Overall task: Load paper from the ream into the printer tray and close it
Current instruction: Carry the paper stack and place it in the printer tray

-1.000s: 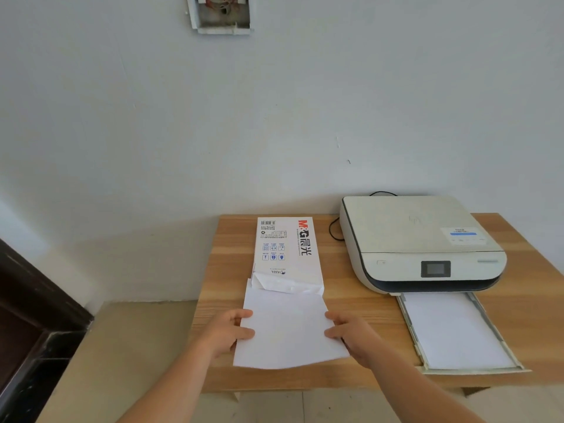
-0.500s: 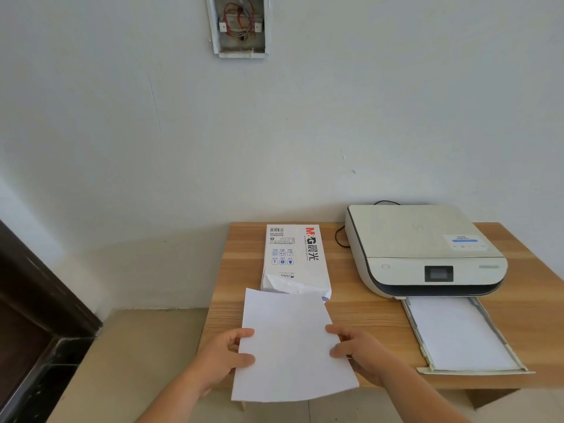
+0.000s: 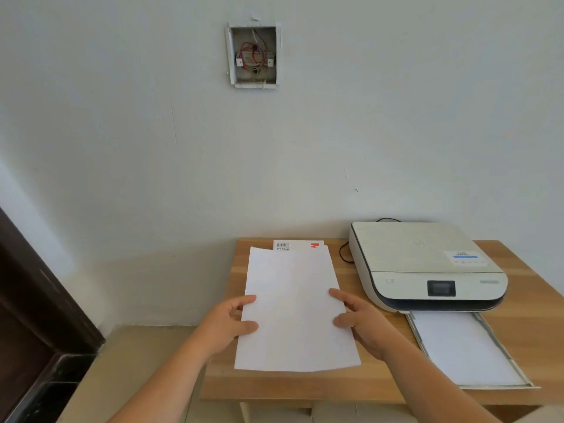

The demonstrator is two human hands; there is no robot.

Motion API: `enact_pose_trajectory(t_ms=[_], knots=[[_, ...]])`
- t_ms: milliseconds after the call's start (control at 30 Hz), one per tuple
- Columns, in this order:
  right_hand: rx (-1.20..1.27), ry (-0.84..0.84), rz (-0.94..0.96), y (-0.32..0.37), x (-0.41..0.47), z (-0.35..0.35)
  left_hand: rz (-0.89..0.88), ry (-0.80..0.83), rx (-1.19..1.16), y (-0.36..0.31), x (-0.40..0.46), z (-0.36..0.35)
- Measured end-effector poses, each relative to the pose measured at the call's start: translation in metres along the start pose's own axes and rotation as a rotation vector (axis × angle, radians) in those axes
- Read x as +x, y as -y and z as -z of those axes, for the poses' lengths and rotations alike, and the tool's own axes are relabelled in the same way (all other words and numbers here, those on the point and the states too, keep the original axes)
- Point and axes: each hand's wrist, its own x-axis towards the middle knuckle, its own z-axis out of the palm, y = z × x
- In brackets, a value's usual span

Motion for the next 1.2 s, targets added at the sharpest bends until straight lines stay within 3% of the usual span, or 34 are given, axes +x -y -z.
enact_pose_trajectory(t_ms=[367,1200], knots=[[0.083,-0.142,0.246,0.046,-0.006,-0.016,-0.147,-0.099,-0.162,-0.05,0.019,-0.005],[-0.149,-0.301,0.26,0.022,-0.016,0.005,-0.128,-0.02,-0.144,-0.046,0.038,-0.03]])
